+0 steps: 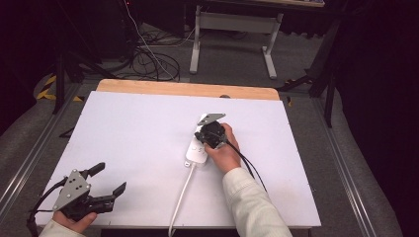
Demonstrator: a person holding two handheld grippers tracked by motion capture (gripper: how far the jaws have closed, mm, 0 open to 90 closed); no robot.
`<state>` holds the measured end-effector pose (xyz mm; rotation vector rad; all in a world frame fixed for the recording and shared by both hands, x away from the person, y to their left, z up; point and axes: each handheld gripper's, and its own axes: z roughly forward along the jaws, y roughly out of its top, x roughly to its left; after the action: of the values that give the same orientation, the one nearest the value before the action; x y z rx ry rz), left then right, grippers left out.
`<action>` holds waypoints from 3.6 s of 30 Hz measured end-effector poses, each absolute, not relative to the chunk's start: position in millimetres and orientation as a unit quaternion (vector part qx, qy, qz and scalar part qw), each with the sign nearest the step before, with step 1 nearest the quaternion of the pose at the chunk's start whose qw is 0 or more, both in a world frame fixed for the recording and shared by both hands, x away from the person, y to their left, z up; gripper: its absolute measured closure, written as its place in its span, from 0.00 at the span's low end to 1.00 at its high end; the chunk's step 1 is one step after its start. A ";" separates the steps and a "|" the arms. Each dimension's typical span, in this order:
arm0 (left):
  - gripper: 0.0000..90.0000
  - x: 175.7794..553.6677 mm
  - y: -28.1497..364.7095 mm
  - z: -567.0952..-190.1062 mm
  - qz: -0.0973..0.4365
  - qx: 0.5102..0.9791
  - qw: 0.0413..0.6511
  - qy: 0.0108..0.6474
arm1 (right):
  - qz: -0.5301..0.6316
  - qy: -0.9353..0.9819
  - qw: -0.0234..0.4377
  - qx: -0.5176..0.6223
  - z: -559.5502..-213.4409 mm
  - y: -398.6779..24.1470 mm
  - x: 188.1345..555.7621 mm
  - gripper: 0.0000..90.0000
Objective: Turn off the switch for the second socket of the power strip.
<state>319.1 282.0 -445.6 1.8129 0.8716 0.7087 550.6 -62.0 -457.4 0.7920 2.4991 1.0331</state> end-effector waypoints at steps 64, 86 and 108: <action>0.15 319.6 281.2 -445.7 0.290 0.741 0.485 0.363 | 0.417 0.849 0.183 0.268 -406.2 -69.3 522.7 1.00; 0.15 319.1 281.9 -445.2 0.294 0.741 0.484 0.361 | 0.460 0.833 0.179 0.249 -380.2 -93.3 499.5 0.59; 0.15 319.1 281.9 -444.9 0.292 0.741 0.482 0.366 | 0.466 0.826 0.184 0.258 -372.4 -146.2 443.9 0.26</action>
<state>319.1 281.9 -444.9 1.8054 0.8919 0.7119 443.9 -146.2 -372.4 0.7267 2.3296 1.3152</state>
